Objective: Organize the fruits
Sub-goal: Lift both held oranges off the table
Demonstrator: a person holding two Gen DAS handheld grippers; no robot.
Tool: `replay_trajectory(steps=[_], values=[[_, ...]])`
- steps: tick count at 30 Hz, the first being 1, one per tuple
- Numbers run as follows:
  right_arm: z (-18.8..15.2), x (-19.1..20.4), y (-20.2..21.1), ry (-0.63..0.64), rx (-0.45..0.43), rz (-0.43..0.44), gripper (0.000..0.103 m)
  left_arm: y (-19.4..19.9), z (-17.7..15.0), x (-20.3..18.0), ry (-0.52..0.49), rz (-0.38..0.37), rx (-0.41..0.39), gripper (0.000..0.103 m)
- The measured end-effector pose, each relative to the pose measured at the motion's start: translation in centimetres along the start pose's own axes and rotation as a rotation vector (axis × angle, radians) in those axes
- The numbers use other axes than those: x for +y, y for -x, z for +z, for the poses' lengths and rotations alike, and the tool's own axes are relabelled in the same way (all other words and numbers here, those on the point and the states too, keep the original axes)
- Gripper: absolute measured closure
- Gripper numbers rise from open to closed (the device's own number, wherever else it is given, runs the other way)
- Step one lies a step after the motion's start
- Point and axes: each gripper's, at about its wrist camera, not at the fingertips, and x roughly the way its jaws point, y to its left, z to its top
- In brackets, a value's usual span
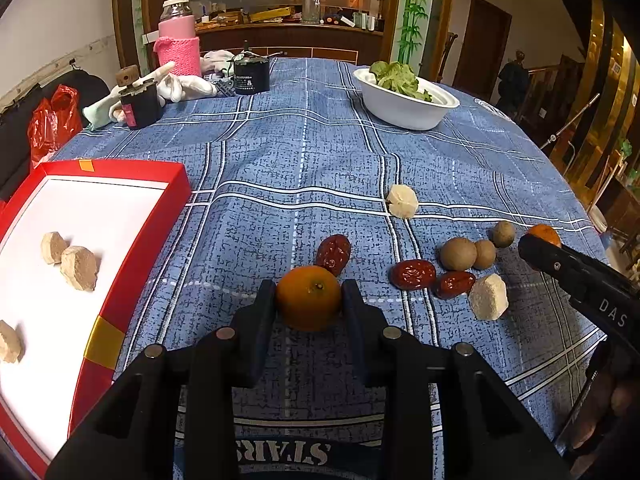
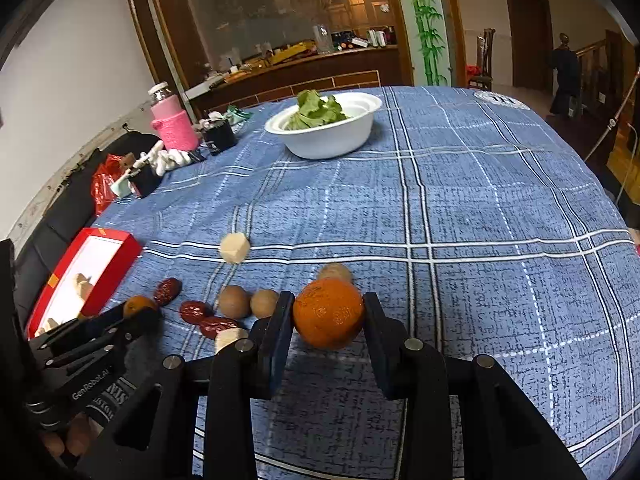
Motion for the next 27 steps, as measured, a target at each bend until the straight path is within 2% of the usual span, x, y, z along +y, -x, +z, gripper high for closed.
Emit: replay_trajectory(steps=[8, 27], values=[[0.0, 1.2, 0.4, 0.057, -0.021, 0.007, 0.067, 0.4, -0.1, 0.1, 0.005, 0.014, -0.023, 0.073], [0.1, 1.1, 0.6, 0.062, -0.022, -0.001, 0.067, 0.8, -0.1, 0.0, 0.003, 0.024, -0.043, 0.073]])
